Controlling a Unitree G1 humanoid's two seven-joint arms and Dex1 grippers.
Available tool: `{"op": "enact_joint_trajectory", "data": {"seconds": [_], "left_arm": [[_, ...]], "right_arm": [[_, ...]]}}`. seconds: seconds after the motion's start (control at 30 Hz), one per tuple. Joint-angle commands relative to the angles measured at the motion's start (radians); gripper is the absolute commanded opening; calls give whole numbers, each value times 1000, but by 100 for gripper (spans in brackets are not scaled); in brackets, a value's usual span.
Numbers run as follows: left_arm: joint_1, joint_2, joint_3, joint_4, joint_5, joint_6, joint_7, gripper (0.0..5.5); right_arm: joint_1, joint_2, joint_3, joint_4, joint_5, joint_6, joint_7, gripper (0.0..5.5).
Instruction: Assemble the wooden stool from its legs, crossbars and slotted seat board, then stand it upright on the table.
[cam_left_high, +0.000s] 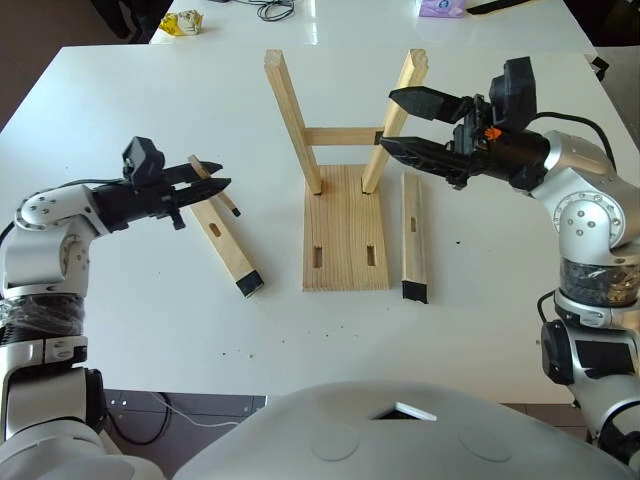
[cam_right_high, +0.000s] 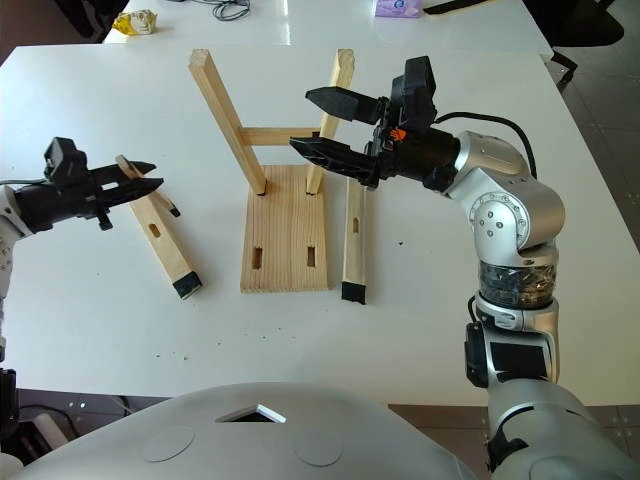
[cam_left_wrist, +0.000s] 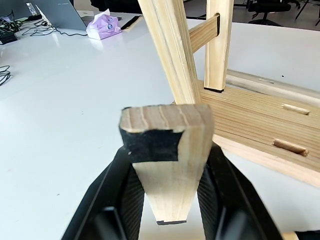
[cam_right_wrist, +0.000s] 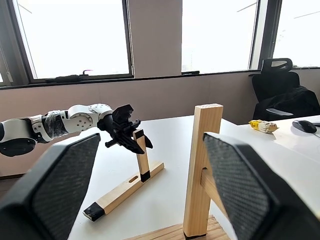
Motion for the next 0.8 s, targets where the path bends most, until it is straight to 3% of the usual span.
{"op": "enact_joint_trajectory", "data": {"seconds": [0.03, 0.47, 0.8], "left_arm": [[43, 79, 83, -5, -9, -16, -64, 131], [79, -23, 47, 16, 40, -85, -41, 131], [116, -13, 57, 33, 49, -107, -46, 131]], "right_arm": [[32, -22, -19, -19, -4, -12, -16, 380], [-38, -25, 40, 70, -42, -39, 29, 380], [-59, -34, 43, 97, -54, -40, 60, 380]]}}
